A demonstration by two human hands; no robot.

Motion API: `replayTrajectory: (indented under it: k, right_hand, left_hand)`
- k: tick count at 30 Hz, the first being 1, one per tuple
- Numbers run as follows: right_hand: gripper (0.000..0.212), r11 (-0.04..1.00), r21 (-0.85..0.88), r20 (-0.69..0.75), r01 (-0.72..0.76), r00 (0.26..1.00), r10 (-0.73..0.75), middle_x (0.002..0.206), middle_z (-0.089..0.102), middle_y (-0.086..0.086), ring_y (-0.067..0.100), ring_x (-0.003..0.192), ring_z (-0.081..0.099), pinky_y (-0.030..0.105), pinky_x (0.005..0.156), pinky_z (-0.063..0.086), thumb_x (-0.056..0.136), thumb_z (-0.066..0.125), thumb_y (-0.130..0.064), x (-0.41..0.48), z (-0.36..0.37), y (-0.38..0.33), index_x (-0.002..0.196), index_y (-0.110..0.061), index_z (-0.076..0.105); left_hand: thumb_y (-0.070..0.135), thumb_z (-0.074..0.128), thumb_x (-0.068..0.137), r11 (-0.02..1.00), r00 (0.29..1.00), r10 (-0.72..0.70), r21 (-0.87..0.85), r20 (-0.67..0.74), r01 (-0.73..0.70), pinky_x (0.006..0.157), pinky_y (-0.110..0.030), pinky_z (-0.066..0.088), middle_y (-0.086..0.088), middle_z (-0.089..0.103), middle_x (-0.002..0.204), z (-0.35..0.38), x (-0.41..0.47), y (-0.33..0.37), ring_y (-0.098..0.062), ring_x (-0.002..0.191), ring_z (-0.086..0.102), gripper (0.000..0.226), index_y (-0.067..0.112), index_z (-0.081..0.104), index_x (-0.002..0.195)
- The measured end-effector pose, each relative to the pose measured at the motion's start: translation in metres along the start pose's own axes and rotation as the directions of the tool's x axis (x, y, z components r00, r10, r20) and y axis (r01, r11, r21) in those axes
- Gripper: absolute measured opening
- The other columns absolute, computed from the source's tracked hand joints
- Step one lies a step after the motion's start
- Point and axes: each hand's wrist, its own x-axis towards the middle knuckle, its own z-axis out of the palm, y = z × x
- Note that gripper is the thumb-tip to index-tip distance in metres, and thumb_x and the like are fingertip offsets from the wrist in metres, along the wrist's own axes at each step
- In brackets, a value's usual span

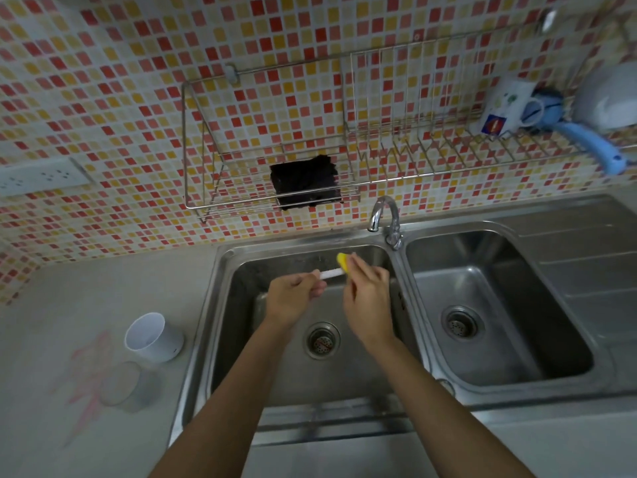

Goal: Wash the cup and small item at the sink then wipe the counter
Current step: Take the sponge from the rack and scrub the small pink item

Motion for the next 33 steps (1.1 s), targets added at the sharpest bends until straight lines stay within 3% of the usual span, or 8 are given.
replayTrajectory:
  k: [6,10,14,18,23,27,31,33]
  right_hand:
    - [0.050,0.986,-0.009,0.045,0.167,0.985,-0.167,0.131,0.059,0.005,0.019,0.109,0.044,0.016,0.101,0.028,0.082,0.062,0.000,-0.018,0.002,-0.004,0.130,-0.010,0.057]
    - [0.042,0.996,0.011,-0.017,-0.092,0.996,0.092,0.117,0.068,-0.002,0.017,0.102,0.059,0.024,0.100,0.040,0.082,0.059,-0.003,0.007,-0.003,0.051,0.120,-0.021,0.064]
    - [0.032,0.967,-0.068,-0.043,-0.244,0.970,0.241,0.091,0.072,0.005,0.025,0.079,0.065,0.039,0.081,0.052,0.078,0.058,0.000,0.048,-0.016,0.103,0.104,-0.016,0.068]
    - [0.019,0.927,-0.075,0.055,-0.369,0.926,0.373,0.099,0.068,0.010,0.034,0.090,0.063,0.044,0.087,0.050,0.087,0.061,-0.012,0.084,-0.008,0.135,0.106,-0.015,0.062]
    - [0.047,0.895,-0.103,0.235,-0.433,0.864,0.445,0.122,0.061,0.015,0.037,0.110,0.056,0.037,0.092,0.046,0.089,0.057,-0.009,0.108,0.010,0.147,0.134,-0.013,0.047]
    - [0.046,0.920,-0.128,0.344,-0.371,0.853,0.392,0.119,0.062,0.012,0.035,0.109,0.058,0.040,0.091,0.049,0.092,0.055,-0.016,0.104,0.021,0.148,0.135,-0.021,0.043]
    - [0.047,0.856,0.107,0.249,-0.505,0.847,0.469,0.111,0.066,0.003,0.023,0.101,0.062,0.027,0.083,0.047,0.092,0.054,-0.013,0.101,0.010,0.145,0.137,-0.025,0.049]
    - [0.044,0.738,0.221,0.212,-0.638,0.770,0.602,0.115,0.065,-0.002,0.019,0.106,0.061,0.032,0.090,0.049,0.091,0.055,-0.021,0.094,0.005,0.150,0.134,-0.028,0.052]
  left_hand:
    - [0.009,0.065,0.087,0.996,0.999,0.049,0.072,0.005,-0.049,0.074,-0.030,0.054,-0.014,0.070,0.073,0.010,0.008,-0.008,-0.018,0.070,0.063,0.019,0.014,0.073,0.070]
    - [0.010,0.064,0.086,0.947,0.987,0.161,0.278,0.027,-0.162,0.071,-0.023,0.050,0.000,0.069,0.068,0.019,0.018,-0.010,-0.004,0.059,0.062,0.018,0.021,0.071,0.074]
    - [0.019,0.067,0.085,0.887,0.971,0.208,0.394,0.121,-0.239,0.066,-0.008,0.043,0.009,0.070,0.076,0.036,0.034,-0.005,0.003,0.071,0.062,0.009,0.024,0.074,0.089]
    - [0.023,0.072,0.081,0.881,0.971,0.196,0.410,0.141,-0.237,0.062,0.001,0.042,0.006,0.073,0.081,0.059,0.059,-0.005,0.016,0.065,0.059,0.010,0.024,0.075,0.091]
    - [0.018,0.073,0.081,0.876,0.952,0.228,0.385,0.202,-0.291,0.061,0.001,0.040,0.003,0.071,0.078,0.088,0.086,-0.004,0.019,0.062,0.057,0.014,0.016,0.075,0.095]
    - [0.014,0.073,0.081,0.882,0.936,0.252,0.340,0.246,-0.327,0.060,-0.002,0.042,-0.001,0.070,0.079,0.103,0.097,-0.001,0.014,0.060,0.058,0.015,0.013,0.075,0.096]
    - [0.013,0.073,0.080,0.885,0.932,0.256,0.326,0.256,-0.333,0.063,-0.005,0.045,-0.005,0.072,0.082,0.107,0.102,-0.001,0.006,0.064,0.061,0.018,0.013,0.075,0.098]
    - [0.013,0.072,0.080,0.881,0.935,0.252,0.340,0.249,-0.328,0.065,-0.009,0.047,-0.004,0.073,0.080,0.106,0.104,0.000,0.002,0.065,0.063,0.014,0.013,0.076,0.094]
